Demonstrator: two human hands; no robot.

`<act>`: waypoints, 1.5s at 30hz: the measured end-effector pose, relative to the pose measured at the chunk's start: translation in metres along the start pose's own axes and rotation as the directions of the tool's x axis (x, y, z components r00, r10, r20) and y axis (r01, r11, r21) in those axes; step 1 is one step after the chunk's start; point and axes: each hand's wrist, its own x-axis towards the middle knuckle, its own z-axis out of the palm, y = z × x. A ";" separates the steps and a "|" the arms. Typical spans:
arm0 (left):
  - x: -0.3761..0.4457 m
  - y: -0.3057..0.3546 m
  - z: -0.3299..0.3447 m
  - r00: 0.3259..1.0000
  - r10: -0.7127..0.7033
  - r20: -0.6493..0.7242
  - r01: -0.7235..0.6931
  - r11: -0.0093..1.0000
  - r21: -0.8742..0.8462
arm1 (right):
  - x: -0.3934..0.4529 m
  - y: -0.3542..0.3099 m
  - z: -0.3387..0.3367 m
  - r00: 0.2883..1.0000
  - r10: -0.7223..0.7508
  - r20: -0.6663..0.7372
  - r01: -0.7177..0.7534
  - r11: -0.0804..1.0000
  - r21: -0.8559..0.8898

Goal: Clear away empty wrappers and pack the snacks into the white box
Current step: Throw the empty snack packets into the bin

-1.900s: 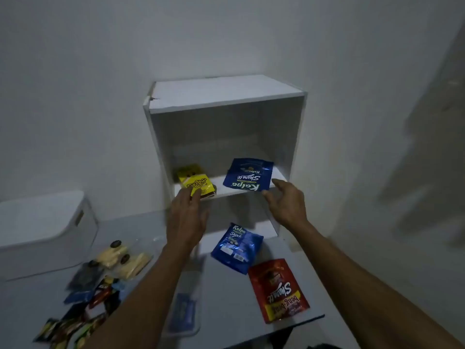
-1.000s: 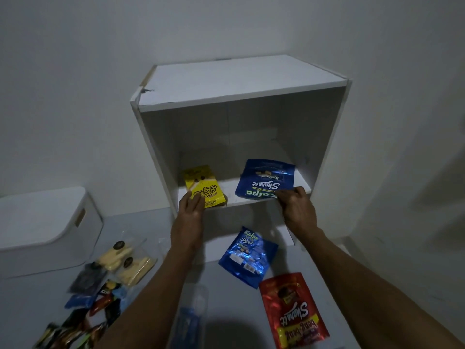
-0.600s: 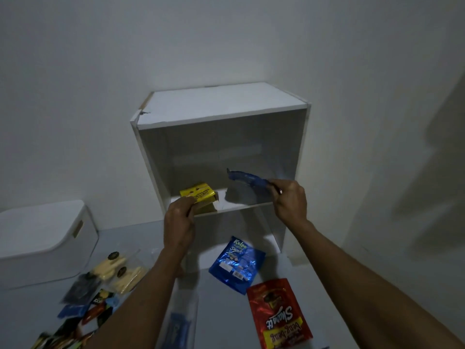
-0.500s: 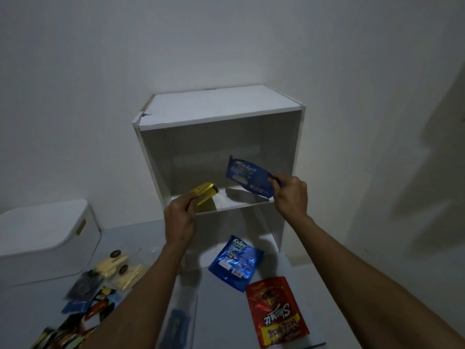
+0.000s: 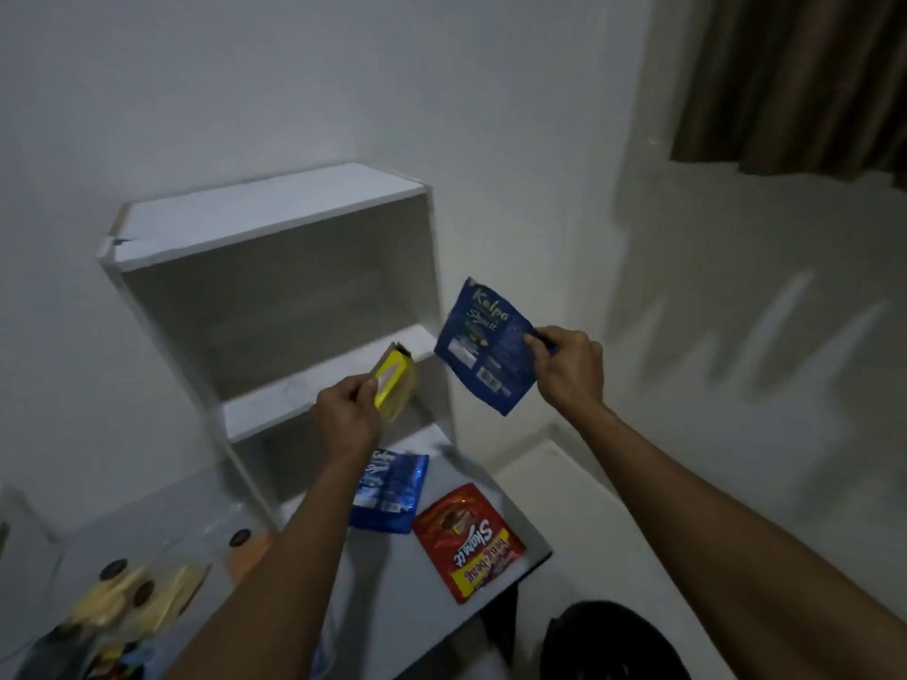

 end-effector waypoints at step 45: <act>-0.349 -0.230 0.353 0.453 -0.581 0.677 0.086 0.784 0.615 | -0.245 0.470 -0.021 0.479 0.872 0.103 -0.759 0.471 -0.450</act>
